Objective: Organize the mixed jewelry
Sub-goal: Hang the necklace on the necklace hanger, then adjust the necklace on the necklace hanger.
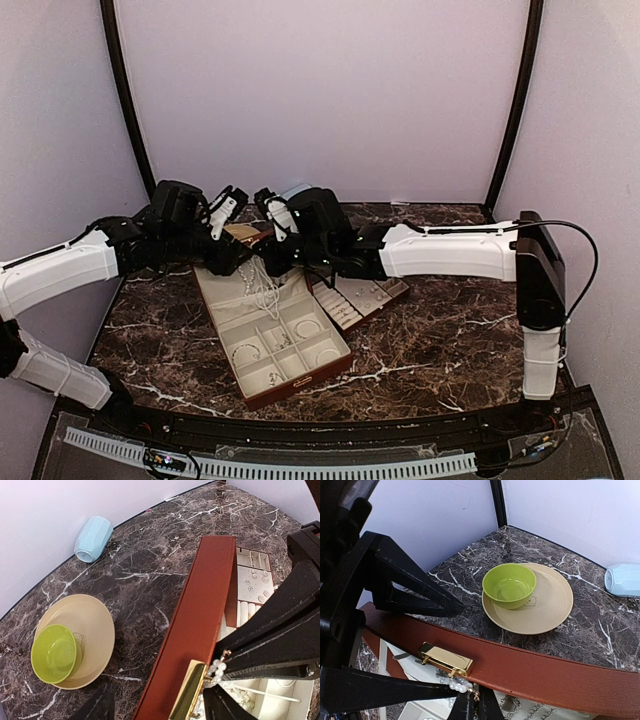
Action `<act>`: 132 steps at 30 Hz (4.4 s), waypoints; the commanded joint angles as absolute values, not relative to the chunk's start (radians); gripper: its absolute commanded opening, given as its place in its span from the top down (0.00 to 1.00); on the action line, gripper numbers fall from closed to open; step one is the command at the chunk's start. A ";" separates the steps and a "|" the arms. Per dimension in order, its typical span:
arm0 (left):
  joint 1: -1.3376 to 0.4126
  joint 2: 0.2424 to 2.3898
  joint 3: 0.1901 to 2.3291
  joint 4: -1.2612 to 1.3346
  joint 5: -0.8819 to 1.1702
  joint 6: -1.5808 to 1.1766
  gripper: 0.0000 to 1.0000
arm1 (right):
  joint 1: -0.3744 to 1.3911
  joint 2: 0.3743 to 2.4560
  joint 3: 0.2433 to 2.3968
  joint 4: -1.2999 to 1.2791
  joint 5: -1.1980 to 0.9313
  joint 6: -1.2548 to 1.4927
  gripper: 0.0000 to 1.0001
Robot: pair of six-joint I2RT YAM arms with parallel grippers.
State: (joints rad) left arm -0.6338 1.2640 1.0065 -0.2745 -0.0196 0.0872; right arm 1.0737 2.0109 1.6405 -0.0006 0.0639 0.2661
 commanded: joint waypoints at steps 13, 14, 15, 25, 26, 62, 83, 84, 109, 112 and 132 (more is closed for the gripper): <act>-0.636 1.232 0.946 -0.270 0.038 0.082 0.59 | 1.084 2.056 1.717 -0.033 0.079 0.272 1.00; -0.636 1.231 0.945 -0.268 0.046 0.083 0.59 | 1.085 2.054 1.714 -0.037 0.082 0.274 1.00; -0.635 1.230 0.942 -0.267 0.051 0.086 0.58 | 1.085 2.052 1.712 -0.038 0.086 0.276 1.00; -0.637 1.197 0.915 -0.249 0.105 0.107 0.55 | 1.084 2.052 1.715 -0.061 0.095 0.295 1.00; -0.636 1.194 0.914 -0.250 0.102 0.107 0.56 | 1.084 2.054 1.716 -0.066 0.090 0.296 1.00; -0.637 1.175 0.898 -0.236 0.092 0.119 0.54 | 1.067 1.909 1.645 -0.028 0.005 0.333 0.63; -0.636 1.173 0.880 -0.245 0.108 0.168 0.70 | 1.064 1.957 1.547 0.041 -0.093 0.384 0.96; -0.637 1.173 0.879 -0.245 0.110 0.171 0.70 | 1.065 1.966 1.556 0.035 -0.089 0.383 0.96; -0.636 1.154 0.850 -0.219 0.148 0.212 0.74 | 1.061 2.070 1.660 0.037 -0.078 0.406 1.00; -0.636 1.151 0.845 -0.219 0.158 0.220 0.76 | 1.062 2.071 1.660 0.052 -0.086 0.414 1.00; -0.646 1.144 0.831 -0.205 0.280 0.281 0.92 | 1.060 2.140 1.767 0.005 -0.083 0.444 1.00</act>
State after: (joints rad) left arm -0.6067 1.1431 0.8696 -0.1539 0.0719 0.2684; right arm 1.0592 2.0892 1.7088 -0.0315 -0.0784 0.4248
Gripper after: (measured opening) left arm 0.282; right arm 0.006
